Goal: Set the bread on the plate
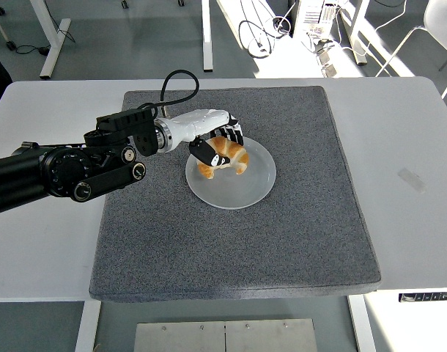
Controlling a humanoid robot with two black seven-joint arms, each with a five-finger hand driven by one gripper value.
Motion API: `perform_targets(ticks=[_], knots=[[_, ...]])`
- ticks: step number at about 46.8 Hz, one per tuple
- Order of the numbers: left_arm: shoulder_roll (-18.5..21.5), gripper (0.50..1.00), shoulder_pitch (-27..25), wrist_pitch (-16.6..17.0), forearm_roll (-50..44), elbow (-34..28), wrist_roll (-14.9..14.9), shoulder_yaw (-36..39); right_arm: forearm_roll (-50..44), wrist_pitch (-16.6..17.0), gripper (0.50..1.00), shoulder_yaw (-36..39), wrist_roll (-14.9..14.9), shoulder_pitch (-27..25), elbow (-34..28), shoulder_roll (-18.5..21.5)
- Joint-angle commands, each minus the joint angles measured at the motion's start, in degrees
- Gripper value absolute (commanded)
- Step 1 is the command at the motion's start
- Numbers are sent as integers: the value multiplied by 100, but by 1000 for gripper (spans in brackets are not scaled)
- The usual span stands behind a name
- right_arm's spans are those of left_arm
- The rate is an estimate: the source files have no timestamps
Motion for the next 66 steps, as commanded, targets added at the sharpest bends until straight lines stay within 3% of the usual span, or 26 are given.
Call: perform_targets(ticks=[1,14,17,19,22,27,30,41,56,66], knots=[[-50,500,79,0,0,34,-10,4,0,0,1000,0,0,-1,0,0],[-94,500,176,0,0,202,-10,21,0,0,1000,0,0,-1,0,0],[-94,523,176,0,0,210,-1,21,0,0,1000,0,0,-1,0,0],[-94,573,167,0,-9,210,-1,-14,0,0,1000,0,0,-1,0,0],[-103,708,167,0,-27,210,-1,-58,0,0,1000,0,0,-1,0,0],[-103,866,149,0,-106,202,-1,-110,0,0,1000,0,0,-9,0,0],[-111,917,149,-17,-115,193,-9,-163,0,0,1000,0,0,-1,0,0],[-85,943,123,-35,-132,105,-10,-225,0,0,1000,0,0,-1,0,0],[12,943,62,-44,-440,96,-1,-919,0,0,1000,0,0,-1,0,0],[398,943,-53,-185,-755,96,-18,-1507,0,0,1000,0,0,-1,0,0]])
